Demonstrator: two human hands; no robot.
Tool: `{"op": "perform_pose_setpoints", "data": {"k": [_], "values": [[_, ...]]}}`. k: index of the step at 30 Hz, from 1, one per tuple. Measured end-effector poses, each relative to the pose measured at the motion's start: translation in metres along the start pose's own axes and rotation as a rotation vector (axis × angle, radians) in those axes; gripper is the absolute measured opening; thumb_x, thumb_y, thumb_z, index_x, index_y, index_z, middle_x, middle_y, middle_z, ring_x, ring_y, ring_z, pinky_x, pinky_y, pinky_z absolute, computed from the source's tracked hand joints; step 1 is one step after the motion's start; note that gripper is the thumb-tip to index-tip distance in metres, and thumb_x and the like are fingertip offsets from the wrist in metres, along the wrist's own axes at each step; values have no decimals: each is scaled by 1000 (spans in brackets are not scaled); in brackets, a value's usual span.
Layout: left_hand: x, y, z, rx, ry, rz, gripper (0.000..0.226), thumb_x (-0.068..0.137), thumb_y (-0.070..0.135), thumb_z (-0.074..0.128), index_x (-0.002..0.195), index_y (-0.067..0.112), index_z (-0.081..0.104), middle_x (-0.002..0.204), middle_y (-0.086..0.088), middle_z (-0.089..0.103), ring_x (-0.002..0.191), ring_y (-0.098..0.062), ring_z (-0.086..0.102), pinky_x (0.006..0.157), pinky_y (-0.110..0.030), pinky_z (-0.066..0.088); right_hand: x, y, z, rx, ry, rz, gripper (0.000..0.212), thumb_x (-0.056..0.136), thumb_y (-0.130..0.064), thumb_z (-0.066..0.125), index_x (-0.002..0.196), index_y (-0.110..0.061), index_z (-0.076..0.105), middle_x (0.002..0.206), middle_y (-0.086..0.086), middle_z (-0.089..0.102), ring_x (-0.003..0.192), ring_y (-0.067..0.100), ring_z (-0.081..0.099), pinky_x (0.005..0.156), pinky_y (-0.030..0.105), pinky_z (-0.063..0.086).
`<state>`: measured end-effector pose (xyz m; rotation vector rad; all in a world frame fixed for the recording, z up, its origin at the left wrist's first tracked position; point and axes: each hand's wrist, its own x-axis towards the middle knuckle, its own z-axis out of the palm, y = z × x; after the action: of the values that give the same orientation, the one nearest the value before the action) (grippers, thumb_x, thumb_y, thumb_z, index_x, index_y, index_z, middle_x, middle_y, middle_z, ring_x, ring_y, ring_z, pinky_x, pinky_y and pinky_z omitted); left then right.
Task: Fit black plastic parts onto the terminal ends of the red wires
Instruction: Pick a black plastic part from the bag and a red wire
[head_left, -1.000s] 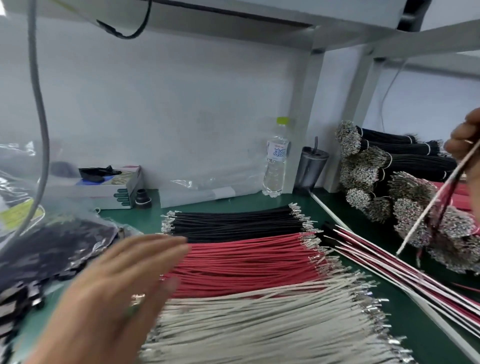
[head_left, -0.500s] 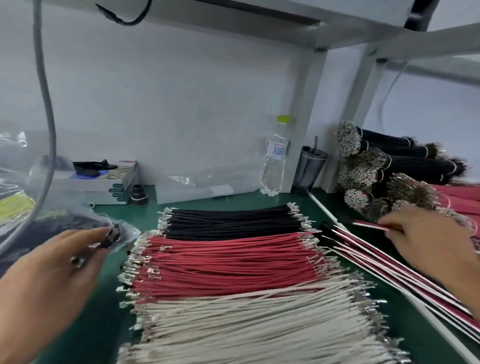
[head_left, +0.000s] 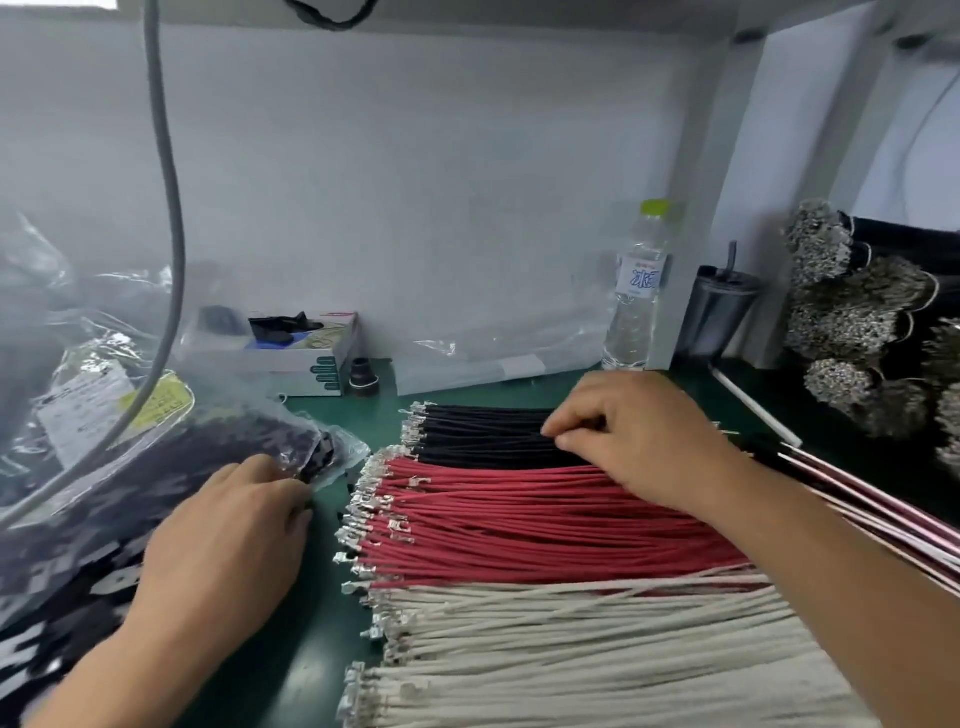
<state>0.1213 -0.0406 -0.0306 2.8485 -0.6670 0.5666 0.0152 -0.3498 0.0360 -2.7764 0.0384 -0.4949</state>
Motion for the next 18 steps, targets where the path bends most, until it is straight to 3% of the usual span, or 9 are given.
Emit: {"op": "perform_pose_setpoints", "data": {"k": [2,5,11,14,18], "values": [[-1,1,-3,-9,27,-37,8,85,31,79,93,32,81,94,9,66,94,-20,64,62,-34,55,24,-16,26,-12,-76,-8,21,94,-29,67,111,-37,74,108,-21,68,104,2,62,92,32,51],[1,-7,-2,33,52,-61,14,84,27,78,98,30,81,95,5,68,96,-26,64,68,-39,57,46,-17,53,-57,-150,22,32,99,-34,60,131,-33,65,130,-11,63,123,14,56,102,35,45],[6,-21,-2,91,81,-159,26,89,30,70,114,32,77,107,3,65,109,-26,60,77,-40,56,60,-16,60,-59,-142,44,22,90,-33,73,112,-35,72,105,-14,70,98,10,64,80,29,46],[8,-24,-3,132,102,-157,27,88,26,70,114,26,77,110,0,66,109,-28,61,76,-41,56,58,-16,57,-49,-69,30,15,90,-35,72,104,-34,76,105,-16,72,99,8,65,78,27,44],[8,-29,0,183,51,-172,39,91,29,65,129,20,67,134,-5,61,125,-32,56,92,-46,53,53,-15,45,-31,22,-30,17,96,-34,64,107,-32,77,103,-15,71,97,10,64,78,25,41]]}}
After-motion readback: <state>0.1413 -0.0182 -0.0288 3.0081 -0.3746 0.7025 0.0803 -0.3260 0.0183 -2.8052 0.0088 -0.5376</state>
